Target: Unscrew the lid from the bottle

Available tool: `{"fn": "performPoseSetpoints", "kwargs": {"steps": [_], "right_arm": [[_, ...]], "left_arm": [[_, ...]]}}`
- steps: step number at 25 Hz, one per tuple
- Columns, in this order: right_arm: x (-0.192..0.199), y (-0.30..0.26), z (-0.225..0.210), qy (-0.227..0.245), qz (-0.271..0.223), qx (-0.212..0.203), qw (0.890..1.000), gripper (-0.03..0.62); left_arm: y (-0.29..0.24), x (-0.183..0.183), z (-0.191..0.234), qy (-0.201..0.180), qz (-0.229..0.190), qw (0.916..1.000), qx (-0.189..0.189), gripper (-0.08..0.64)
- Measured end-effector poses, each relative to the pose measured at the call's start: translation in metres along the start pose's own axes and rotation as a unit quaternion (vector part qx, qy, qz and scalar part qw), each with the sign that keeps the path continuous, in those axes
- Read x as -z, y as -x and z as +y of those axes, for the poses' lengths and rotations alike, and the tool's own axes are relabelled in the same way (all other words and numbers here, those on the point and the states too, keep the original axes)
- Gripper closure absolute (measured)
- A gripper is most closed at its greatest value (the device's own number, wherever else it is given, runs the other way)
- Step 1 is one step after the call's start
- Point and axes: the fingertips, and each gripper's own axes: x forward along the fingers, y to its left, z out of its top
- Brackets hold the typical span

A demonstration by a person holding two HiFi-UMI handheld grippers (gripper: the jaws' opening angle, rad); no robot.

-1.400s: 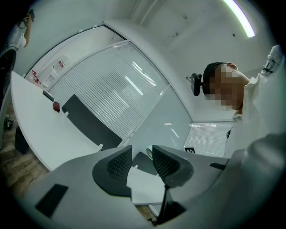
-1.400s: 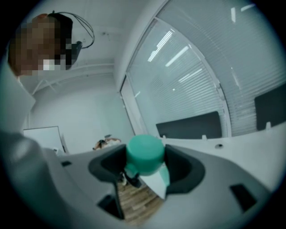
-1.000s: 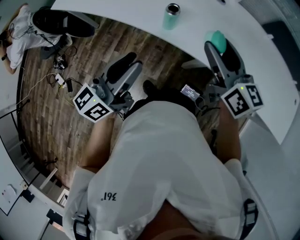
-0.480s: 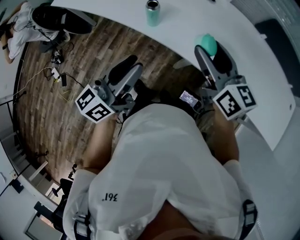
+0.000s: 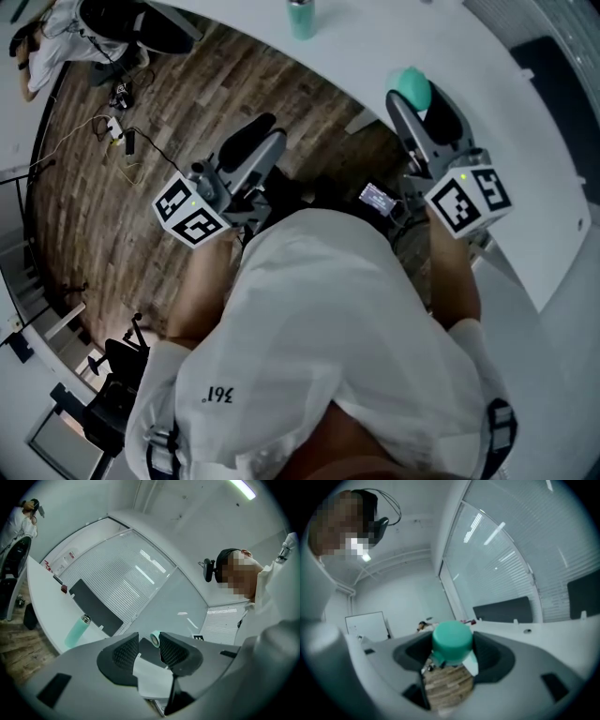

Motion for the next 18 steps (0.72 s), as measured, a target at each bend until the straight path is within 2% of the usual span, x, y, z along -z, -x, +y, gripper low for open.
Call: {"fn": "performPoseSetpoints", "kwargs": {"steps": [9,18], "right_arm": [[0.006,0.014,0.021,0.008,-0.01,0.01,1.0,0.307],[0.028,-0.003,0.064,0.008,0.0,0.026,1.0,0.307]], "left_arm": [[0.012,0.002,-0.007,-0.002,0.013,0.9998,0.015,0.402],[0.062,-0.01,0.014,0.012,0.032,0.9994,0.009,0.402]]}}
